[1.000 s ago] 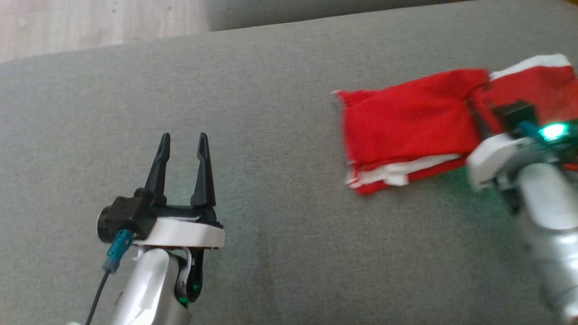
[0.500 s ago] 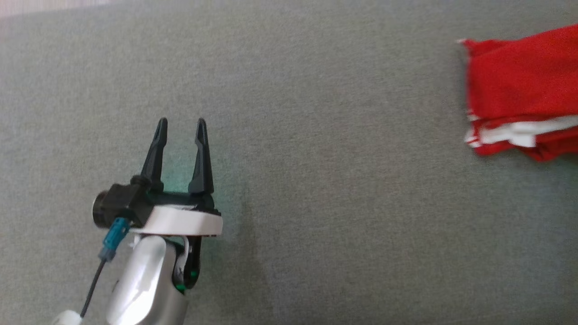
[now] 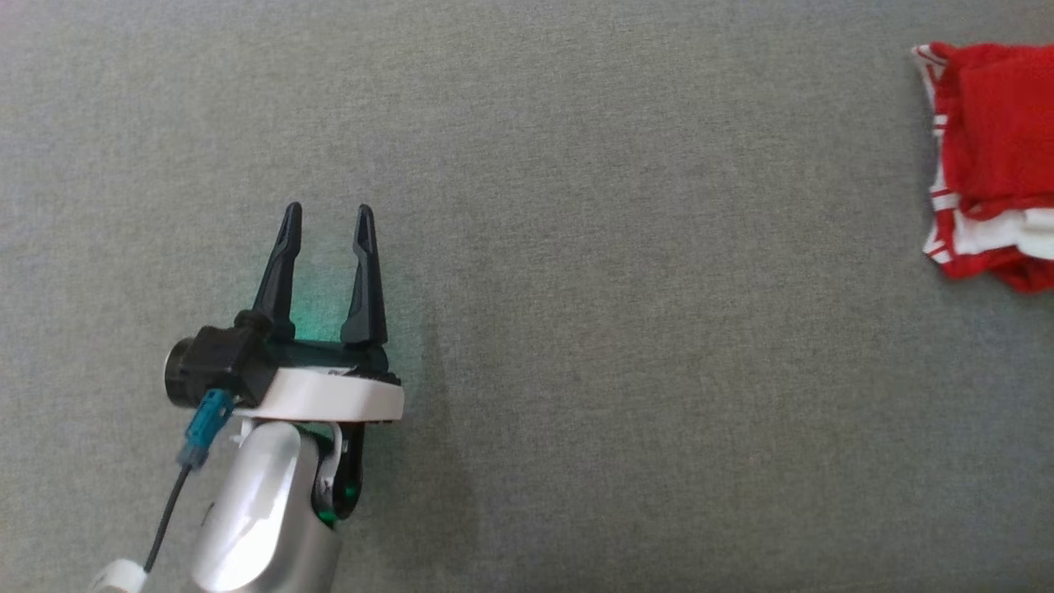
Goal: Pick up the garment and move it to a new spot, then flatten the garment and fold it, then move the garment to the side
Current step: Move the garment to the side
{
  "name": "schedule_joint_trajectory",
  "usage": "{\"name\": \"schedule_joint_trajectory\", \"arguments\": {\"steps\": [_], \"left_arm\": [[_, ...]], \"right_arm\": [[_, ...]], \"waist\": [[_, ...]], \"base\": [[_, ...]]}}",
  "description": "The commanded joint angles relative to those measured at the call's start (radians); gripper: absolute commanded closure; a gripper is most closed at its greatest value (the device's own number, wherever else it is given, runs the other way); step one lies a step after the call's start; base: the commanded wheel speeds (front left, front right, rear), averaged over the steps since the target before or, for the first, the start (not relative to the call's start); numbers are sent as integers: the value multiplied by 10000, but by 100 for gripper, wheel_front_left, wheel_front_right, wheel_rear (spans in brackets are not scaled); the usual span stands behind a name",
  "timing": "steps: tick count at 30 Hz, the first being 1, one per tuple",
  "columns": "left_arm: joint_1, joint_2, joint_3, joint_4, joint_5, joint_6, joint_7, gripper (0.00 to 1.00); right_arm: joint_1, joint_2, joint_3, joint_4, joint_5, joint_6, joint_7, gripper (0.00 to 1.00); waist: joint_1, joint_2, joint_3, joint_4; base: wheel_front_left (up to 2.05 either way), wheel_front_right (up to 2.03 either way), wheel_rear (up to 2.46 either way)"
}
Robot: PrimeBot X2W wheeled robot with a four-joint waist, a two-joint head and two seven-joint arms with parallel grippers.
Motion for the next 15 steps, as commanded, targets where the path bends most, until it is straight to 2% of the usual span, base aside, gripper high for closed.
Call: {"name": "schedule_joint_trajectory", "arguments": {"steps": [1,9,15], "left_arm": [[-286,76,339,-275,113,-22,-92,0],[-164,76,424,-151,90,-61,-92,0],[154,76,531,-279,-1,6,-92,0]], "right_arm": [[13,-302,-55,-299,-103,-9,-10,0],[161,554,-911,-1223,-570,-9,-156,0],[406,1703,-1286,-2455,-347,-9,-523,0]], "waist": [[-2,0,-28,-19],[-2,0,-800,-175],[-2,0,-1781,-178]], "base": [[0,0,0],[0,0,0],[0,0,0]]}}
